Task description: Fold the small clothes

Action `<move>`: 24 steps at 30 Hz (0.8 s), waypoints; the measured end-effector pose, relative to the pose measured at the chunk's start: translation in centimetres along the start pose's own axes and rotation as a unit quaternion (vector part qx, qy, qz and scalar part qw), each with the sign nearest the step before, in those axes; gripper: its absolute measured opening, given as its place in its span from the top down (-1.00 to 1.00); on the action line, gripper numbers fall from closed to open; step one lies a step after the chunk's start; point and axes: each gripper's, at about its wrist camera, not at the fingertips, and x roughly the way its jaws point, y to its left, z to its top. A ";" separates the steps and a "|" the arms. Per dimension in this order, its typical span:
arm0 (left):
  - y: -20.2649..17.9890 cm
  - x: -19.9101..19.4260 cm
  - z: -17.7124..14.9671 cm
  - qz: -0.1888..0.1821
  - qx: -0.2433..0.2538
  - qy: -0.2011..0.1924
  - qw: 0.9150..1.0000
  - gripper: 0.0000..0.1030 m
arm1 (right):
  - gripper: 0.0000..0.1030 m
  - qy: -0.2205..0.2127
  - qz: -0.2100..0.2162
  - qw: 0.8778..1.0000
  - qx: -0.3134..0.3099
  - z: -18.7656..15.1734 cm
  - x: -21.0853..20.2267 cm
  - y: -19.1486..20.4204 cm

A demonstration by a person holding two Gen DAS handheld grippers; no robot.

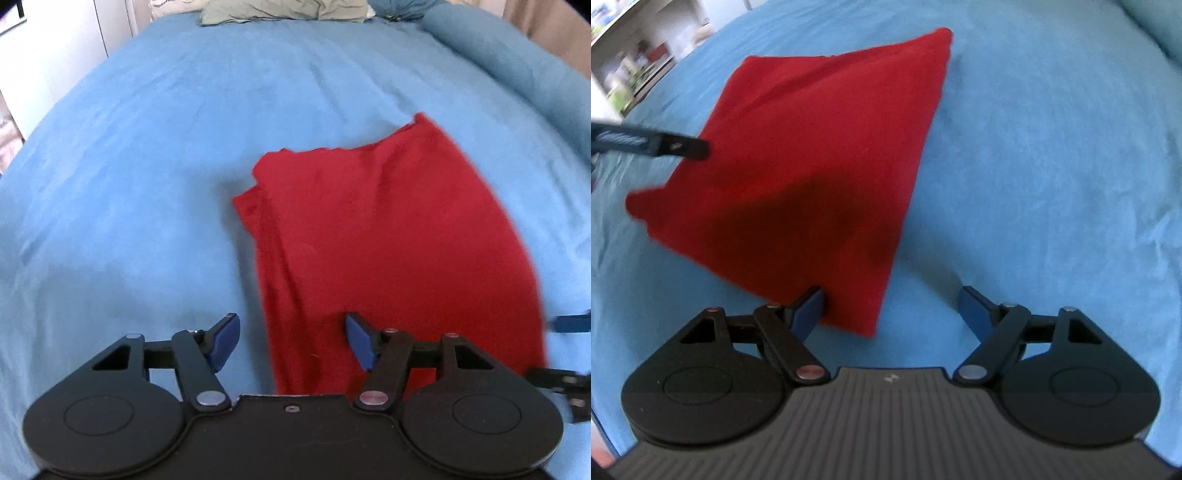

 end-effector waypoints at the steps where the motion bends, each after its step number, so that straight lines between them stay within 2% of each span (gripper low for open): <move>1: 0.4 0.6 0.2 0.002 -0.004 -0.001 1.000 -0.38 | -0.84 0.003 -0.001 1.000 -0.004 -0.1 0.0 0.0; 5: 1.6 1.4 1.2 0.001 -0.026 -0.001 1.000 -0.41 | -0.86 0.014 0.000 1.000 -0.024 -0.2 0.1 0.0; 9: 1.9 -2.5 0.6 0.007 -0.040 -0.013 0.999 -0.36 | -0.86 0.020 0.004 0.999 -0.038 -0.2 -0.8 0.2; 12: 1.1 -6.3 -0.9 -0.015 -0.039 -0.024 0.999 -0.38 | -0.87 -0.003 0.026 1.000 -0.005 0.3 -2.4 -0.5; 14: 0.0 -7.3 -2.1 -0.023 -0.019 -0.015 0.999 -0.40 | -0.88 -0.016 0.041 0.999 0.030 0.8 -3.0 -1.3; 17: -0.8 -5.9 -4.2 -0.001 0.002 0.020 1.000 -0.39 | -0.88 -0.018 0.054 0.996 0.072 1.7 -2.5 -2.2; 19: -0.1 -4.3 -5.4 0.008 -0.014 0.045 0.999 -0.40 | -0.88 -0.012 0.051 0.995 0.080 1.7 -1.6 -2.3; 22: 1.1 -3.4 -6.4 0.002 -0.044 0.047 0.998 -0.47 | -0.88 0.007 0.039 0.996 0.076 1.4 -0.2 -2.7; 24: 0.8 -3.8 -6.3 0.008 -0.035 0.046 0.998 -0.47 | -0.88 0.005 0.041 0.997 0.068 1.0 0.1 -3.1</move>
